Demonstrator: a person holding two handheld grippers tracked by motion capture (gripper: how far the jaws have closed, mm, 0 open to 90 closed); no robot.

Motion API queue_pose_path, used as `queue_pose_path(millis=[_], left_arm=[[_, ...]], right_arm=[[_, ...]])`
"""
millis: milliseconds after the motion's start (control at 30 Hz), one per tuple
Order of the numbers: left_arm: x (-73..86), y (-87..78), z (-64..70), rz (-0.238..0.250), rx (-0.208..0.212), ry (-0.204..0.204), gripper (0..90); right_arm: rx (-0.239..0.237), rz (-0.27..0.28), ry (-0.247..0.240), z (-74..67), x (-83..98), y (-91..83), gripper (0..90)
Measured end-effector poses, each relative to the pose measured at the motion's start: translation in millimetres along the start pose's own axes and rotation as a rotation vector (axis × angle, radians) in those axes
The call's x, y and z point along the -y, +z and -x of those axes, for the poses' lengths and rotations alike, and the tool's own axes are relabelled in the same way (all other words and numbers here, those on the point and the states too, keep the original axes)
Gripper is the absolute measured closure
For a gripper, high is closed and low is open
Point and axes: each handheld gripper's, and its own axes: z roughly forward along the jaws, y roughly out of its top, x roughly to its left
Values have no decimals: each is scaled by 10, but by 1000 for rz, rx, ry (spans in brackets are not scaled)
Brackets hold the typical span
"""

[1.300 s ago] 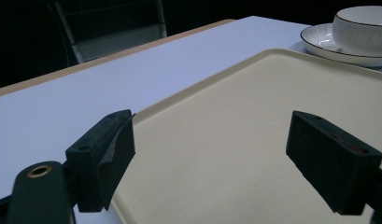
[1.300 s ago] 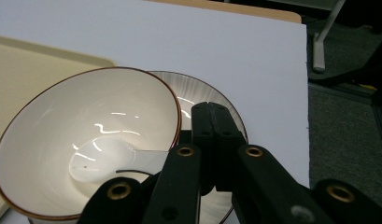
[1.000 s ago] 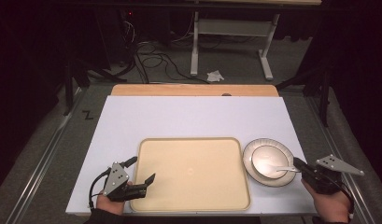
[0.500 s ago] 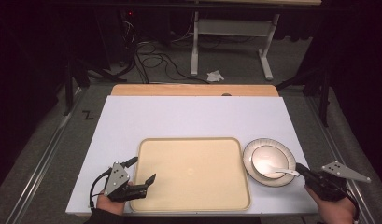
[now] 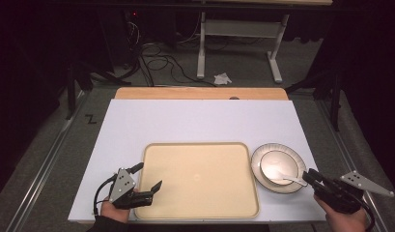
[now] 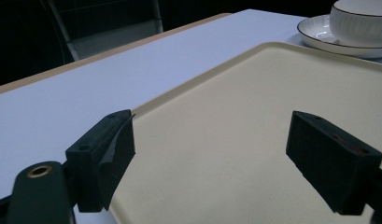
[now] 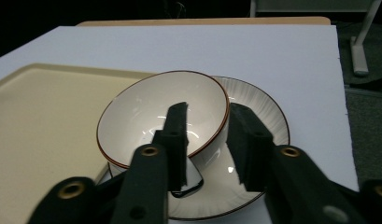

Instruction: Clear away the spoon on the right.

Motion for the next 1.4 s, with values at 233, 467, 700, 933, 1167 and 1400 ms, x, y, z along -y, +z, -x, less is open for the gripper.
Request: queue_pose_path(millis=[233,467,700,933,1167,1400], left_arm=[[0,-1,3,-3,-2,3,159],[0,5,10,-8,-1,11,159],[-1,8,16,-9,-1,16,159],[-4,1,19,-8,-2,19,159],[-4,6,19,-11,-1,22,159],[-6,6,23,-11,-1,25,159]], right_arm=[[-47,-11,82,-4,73,40,595],[-85,-55,137,8,162,92,597],[-131,-62,180,48,190,94,678],[-137,-66,184,44,185,86,726],[-145,-86,162,18,176,98,764],[-152,-101,135,-15,160,96,780]])
